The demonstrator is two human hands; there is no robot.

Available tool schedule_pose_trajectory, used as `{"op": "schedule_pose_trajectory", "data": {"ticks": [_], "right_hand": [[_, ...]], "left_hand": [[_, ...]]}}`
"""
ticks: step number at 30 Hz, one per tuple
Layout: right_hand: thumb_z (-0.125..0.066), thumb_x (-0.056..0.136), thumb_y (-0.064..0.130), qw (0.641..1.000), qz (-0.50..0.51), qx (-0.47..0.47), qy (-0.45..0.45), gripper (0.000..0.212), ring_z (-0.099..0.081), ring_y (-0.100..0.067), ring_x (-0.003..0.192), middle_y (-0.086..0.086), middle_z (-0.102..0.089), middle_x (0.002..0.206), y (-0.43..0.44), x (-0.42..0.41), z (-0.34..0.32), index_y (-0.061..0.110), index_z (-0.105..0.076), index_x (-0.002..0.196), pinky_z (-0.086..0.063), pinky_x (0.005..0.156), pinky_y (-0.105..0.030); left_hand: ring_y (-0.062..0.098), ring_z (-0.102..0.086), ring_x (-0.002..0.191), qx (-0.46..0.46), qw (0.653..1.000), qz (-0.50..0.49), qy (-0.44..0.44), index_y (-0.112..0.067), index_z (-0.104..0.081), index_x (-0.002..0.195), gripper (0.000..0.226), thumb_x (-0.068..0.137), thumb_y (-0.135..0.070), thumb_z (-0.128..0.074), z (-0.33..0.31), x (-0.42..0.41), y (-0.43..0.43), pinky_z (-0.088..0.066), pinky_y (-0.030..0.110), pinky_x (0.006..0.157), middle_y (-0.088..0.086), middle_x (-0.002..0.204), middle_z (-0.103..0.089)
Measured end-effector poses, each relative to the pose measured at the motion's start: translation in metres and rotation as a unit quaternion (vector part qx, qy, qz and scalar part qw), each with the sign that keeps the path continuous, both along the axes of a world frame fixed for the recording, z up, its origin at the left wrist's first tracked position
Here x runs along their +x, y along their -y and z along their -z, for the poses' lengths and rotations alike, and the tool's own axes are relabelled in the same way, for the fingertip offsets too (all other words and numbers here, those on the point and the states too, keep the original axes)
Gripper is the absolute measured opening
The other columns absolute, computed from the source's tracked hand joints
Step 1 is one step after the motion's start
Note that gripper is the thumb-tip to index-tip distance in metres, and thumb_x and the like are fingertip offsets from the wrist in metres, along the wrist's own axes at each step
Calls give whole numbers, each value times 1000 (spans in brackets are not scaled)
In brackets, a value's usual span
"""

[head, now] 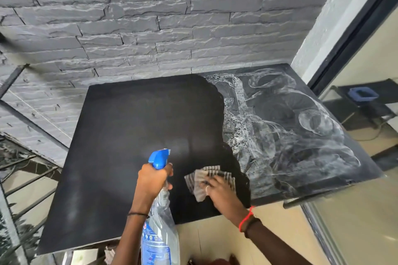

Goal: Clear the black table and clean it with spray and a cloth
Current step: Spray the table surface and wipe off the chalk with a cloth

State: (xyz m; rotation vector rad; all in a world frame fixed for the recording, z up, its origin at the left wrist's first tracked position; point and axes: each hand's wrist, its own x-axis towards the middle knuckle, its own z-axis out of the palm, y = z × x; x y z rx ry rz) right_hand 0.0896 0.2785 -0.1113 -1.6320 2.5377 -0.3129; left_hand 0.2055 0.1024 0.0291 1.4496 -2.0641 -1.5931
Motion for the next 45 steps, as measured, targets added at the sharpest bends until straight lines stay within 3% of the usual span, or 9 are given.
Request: {"op": "schedule_pose_trajectory", "data": {"ticks": [5, 10, 16, 19, 22, 27, 31, 35, 45], "right_hand": [[-39, 70, 23, 999, -12, -18, -25, 39, -53, -12, 102, 11, -70, 105, -49, 22, 19, 31, -75, 81, -45, 90, -25], [-33, 58, 24, 990, 94, -43, -101, 43, -52, -16, 93, 12, -49, 112, -131, -25, 30, 32, -74, 67, -33, 82, -28], [-67, 49, -4, 974, 199, -52, -100, 43, -63, -28, 83, -7, -68, 96, -204, -100, 44, 17, -76, 85, -55, 63, -28], [-49, 63, 9, 973, 199, -65, -98, 38, -53, -23, 87, -3, -66, 98, -208, -107, 50, 19, -76, 88, -46, 76, -27], [-51, 64, 7, 970, 209, -78, -92, 36, -44, -19, 90, -4, -70, 95, -206, -104, 51, 21, -76, 86, -56, 60, -27], [-91, 25, -6, 971, 230, -58, -30, 67, -41, -17, 92, -3, -72, 95, -202, -100, 45, 19, -77, 86, -56, 59, -31], [-91, 27, -4, 972, 231, -48, -7, 68, -55, -20, 90, 0, -71, 97, -201, -99, 45, 22, -76, 88, -57, 62, -30], [-71, 52, -6, 974, 212, -66, -34, 47, -59, -24, 91, -2, -70, 101, -201, -96, 45, 21, -75, 91, -59, 62, -31], [-67, 54, -3, 978, 205, -25, -20, 43, -67, -28, 83, -4, -71, 101, -199, -94, 33, 19, -75, 89, -58, 68, -29]], "left_hand": [[23, -64, 42, 8, 1000, 22, 0, -4, -66, 68, 18, 81, -16, -65, 5, -16, -21, -51, 32, 59, 9, 55, -64], [23, -65, 43, 11, 999, 50, 5, -5, -65, 73, 17, 80, -20, -65, 11, -37, -45, -56, 41, 66, 5, 66, -69], [21, -65, 44, 10, 997, 81, 13, -4, -64, 76, 23, 78, -27, -64, 13, -69, -78, -59, 41, 67, 6, 62, -68], [23, -67, 46, 13, 995, 97, 19, -5, -64, 74, 23, 76, -29, -63, 13, -88, -93, -59, 42, 69, 5, 56, -67], [23, -67, 47, 11, 995, 102, 16, -4, -64, 74, 27, 74, -31, -61, 12, -108, -106, -59, 42, 70, 4, 56, -65], [22, -68, 48, -9, 995, 98, 11, -1, -62, 78, 25, 76, -26, -59, 4, -141, -120, -60, 41, 68, 7, 63, -69], [28, -70, 57, -28, 993, 117, 9, -8, -61, 71, 29, 64, -36, -55, -1, -160, -132, -60, 42, 68, 9, 63, -70], [22, -69, 53, -20, 986, 168, 9, -10, -58, 70, 26, 68, -35, -56, -5, -168, -157, -57, 36, 65, 6, 59, -67], [28, -70, 59, -9, 980, 195, 45, -13, -51, 65, 28, 64, -40, -57, 9, -142, -216, -56, 38, 62, 7, 57, -63]]}}
